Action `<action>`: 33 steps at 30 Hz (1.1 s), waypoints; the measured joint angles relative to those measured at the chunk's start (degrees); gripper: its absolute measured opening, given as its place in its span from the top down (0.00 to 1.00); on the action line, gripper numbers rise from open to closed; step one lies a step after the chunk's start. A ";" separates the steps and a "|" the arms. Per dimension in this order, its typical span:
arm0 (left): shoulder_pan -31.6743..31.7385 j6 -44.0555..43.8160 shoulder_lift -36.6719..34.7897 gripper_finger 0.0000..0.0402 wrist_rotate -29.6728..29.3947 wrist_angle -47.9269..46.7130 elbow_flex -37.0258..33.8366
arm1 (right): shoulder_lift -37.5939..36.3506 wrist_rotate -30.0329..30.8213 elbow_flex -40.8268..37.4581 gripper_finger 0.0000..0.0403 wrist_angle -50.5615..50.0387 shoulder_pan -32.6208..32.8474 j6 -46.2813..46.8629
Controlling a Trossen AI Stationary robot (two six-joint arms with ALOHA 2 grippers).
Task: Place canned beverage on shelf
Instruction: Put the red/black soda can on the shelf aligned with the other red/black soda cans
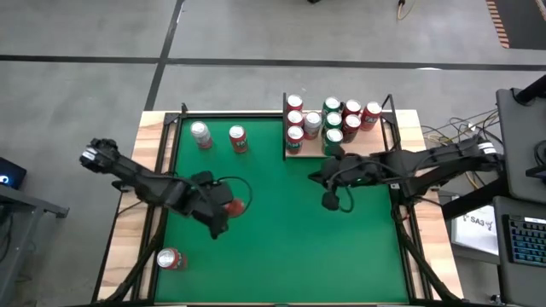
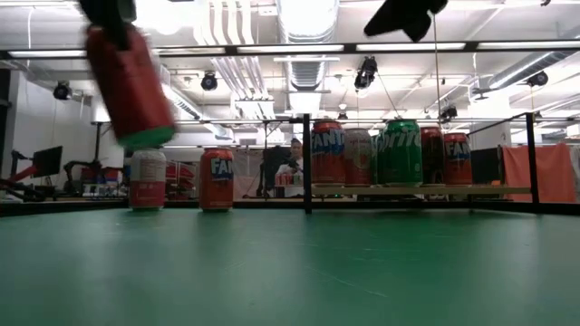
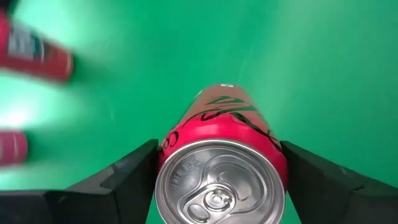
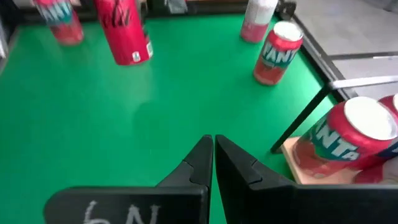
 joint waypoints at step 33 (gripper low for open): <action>7.03 28.06 19.77 0.30 -0.70 10.64 16.47 | 22.03 -10.71 0.25 0.20 21.72 1.01 -1.92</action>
